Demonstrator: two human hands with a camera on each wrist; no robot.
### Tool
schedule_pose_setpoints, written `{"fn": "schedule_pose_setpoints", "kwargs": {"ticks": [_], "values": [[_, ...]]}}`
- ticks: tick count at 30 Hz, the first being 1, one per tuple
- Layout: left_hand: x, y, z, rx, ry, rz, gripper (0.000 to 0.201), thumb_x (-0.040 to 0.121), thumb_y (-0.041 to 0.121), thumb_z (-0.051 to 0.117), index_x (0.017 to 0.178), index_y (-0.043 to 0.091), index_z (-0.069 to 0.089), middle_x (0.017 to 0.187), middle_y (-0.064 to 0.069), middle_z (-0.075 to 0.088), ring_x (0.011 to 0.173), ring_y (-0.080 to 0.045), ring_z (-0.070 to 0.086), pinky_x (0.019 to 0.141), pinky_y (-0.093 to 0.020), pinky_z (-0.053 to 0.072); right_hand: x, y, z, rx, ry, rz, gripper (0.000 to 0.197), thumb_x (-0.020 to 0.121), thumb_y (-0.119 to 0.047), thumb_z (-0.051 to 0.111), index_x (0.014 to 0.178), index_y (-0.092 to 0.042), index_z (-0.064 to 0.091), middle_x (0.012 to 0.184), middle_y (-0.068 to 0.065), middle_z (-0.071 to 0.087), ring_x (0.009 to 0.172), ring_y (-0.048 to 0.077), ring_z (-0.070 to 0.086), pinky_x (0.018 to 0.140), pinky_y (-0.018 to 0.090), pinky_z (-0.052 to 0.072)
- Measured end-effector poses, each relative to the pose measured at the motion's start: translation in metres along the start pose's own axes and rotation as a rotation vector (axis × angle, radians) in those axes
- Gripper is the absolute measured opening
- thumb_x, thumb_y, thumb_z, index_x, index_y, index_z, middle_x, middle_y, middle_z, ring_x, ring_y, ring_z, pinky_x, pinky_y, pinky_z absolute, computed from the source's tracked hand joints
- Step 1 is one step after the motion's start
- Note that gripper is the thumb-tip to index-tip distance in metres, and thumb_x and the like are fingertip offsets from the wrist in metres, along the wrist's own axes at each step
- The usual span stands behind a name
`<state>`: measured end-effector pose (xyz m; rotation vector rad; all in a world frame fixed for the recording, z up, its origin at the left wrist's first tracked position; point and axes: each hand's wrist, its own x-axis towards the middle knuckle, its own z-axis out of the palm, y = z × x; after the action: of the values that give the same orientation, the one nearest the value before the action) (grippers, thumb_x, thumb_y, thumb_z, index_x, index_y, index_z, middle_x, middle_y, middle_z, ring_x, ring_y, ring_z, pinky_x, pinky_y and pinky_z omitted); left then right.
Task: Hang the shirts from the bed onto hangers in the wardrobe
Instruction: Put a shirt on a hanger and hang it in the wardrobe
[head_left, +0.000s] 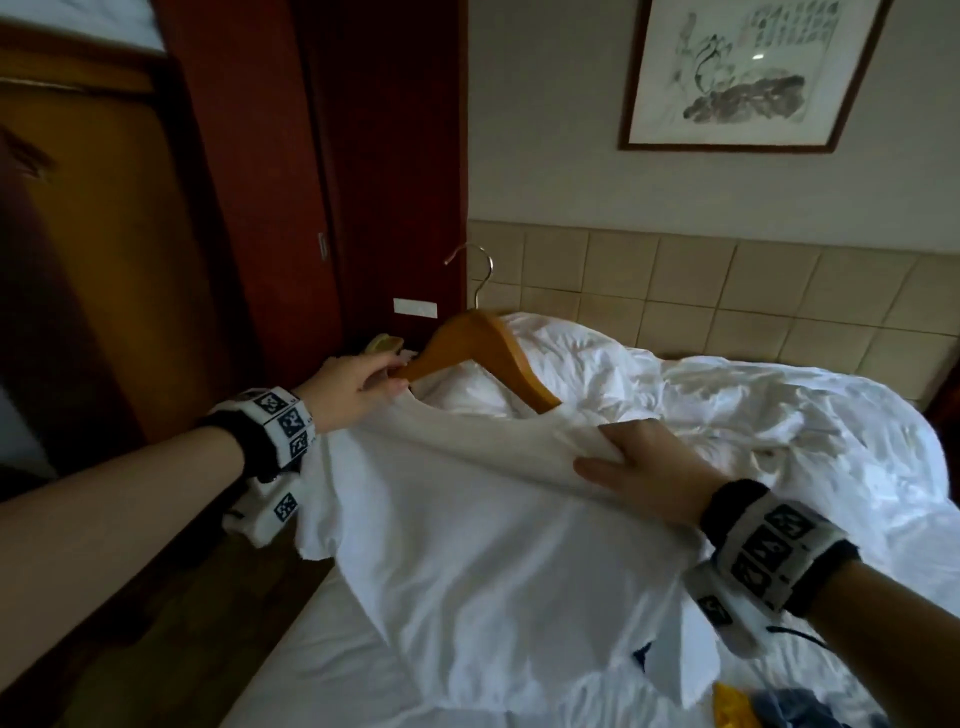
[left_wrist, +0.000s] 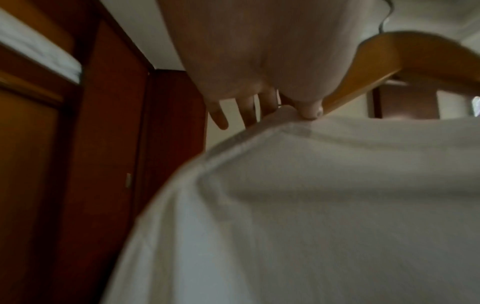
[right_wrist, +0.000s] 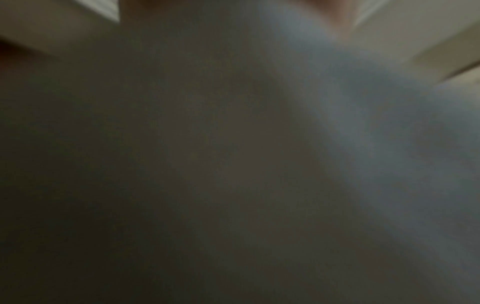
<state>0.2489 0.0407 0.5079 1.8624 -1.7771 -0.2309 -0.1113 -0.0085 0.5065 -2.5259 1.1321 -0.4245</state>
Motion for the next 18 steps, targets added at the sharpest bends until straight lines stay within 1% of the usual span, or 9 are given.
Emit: {"fn": "schedule_pose_setpoints", "kwargs": {"ticks": [2,3,5,6,7,9,11,14,18], "values": [[-0.015,-0.013,-0.007,0.068,0.013,-0.045,0.032,0.098,0.039,0.055,0.126,0.026,0.06,0.108,0.007,0.066,0.1,-0.015,0.064,0.092,-0.038,0.051,0.009,-0.016,0.018,0.013,0.013,-0.047,0.025,0.089,-0.031,0.066,0.077,-0.009,0.063,0.075,0.003,0.06,0.068,0.017,0.054,0.062,0.028,0.037],[-0.025,-0.019,-0.011,0.099,0.023,-0.079,0.031,0.099,0.034,0.054,0.128,0.025,0.058,0.114,0.006,0.065,0.107,-0.015,0.061,0.096,-0.038,0.049,0.014,-0.024,0.028,0.0,0.0,-0.065,0.026,0.089,-0.031,0.066,0.076,-0.009,0.061,0.074,0.003,0.058,0.069,0.02,0.053,0.062,0.03,0.034],[-0.052,-0.032,-0.016,0.163,0.041,-0.171,0.036,0.1,0.037,0.05,0.134,0.026,0.051,0.127,0.003,0.059,0.12,-0.018,0.055,0.101,-0.043,0.046,0.025,-0.043,0.048,-0.018,-0.047,-0.092,0.029,0.089,-0.031,0.065,0.078,-0.004,0.064,0.073,0.005,0.057,0.069,0.02,0.051,0.056,0.029,0.032],[-0.066,-0.039,-0.019,0.209,0.032,-0.216,0.04,0.1,0.041,0.048,0.138,0.027,0.047,0.133,0.003,0.056,0.124,-0.02,0.052,0.103,-0.044,0.044,0.032,-0.052,0.057,-0.017,-0.076,-0.107,0.03,0.09,-0.031,0.064,0.079,-0.003,0.065,0.073,0.005,0.058,0.068,0.019,0.052,0.053,0.026,0.034],[-0.082,-0.048,-0.022,0.253,0.013,-0.27,0.043,0.101,0.045,0.046,0.14,0.028,0.044,0.138,0.002,0.053,0.127,-0.02,0.05,0.104,-0.043,0.043,0.039,-0.061,0.067,-0.014,-0.108,-0.121,0.03,0.09,-0.031,0.063,0.078,-0.004,0.065,0.073,0.006,0.059,0.069,0.02,0.053,0.053,0.022,0.035],[-0.118,-0.062,-0.035,0.344,-0.018,-0.386,0.048,0.101,0.051,0.04,0.143,0.028,0.041,0.144,0.001,0.048,0.127,-0.021,0.049,0.102,-0.041,0.043,0.051,-0.087,0.084,-0.003,-0.154,-0.175,0.03,0.091,-0.031,0.061,0.07,-0.009,0.061,0.071,0.005,0.059,0.067,0.019,0.054,0.052,0.022,0.035],[-0.16,-0.073,-0.059,0.436,-0.028,-0.518,0.051,0.1,0.056,0.035,0.144,0.029,0.04,0.146,0.0,0.046,0.127,-0.022,0.049,0.102,-0.043,0.043,0.062,-0.123,0.102,0.027,-0.186,-0.245,0.032,0.091,-0.03,0.061,0.064,-0.014,0.054,0.067,0.002,0.056,0.062,0.014,0.051,0.051,0.021,0.034],[-0.233,-0.09,-0.107,0.506,0.036,-0.718,0.05,0.101,0.054,0.036,0.143,0.027,0.04,0.146,-0.004,0.047,0.128,-0.027,0.049,0.104,-0.045,0.042,0.071,-0.193,0.127,0.088,-0.252,-0.348,0.03,0.089,-0.029,0.063,0.073,-0.004,0.062,0.07,0.006,0.062,0.059,0.016,0.055,0.05,0.024,0.04],[-0.345,-0.104,-0.17,0.558,0.153,-0.953,0.052,0.102,0.053,0.033,0.146,0.025,0.034,0.148,-0.007,0.044,0.131,-0.029,0.045,0.107,-0.044,0.038,0.065,-0.299,0.158,0.202,-0.36,-0.426,0.024,0.086,-0.028,0.065,0.084,-0.004,0.066,0.079,0.01,0.066,0.068,0.017,0.062,0.052,0.023,0.043]]}}
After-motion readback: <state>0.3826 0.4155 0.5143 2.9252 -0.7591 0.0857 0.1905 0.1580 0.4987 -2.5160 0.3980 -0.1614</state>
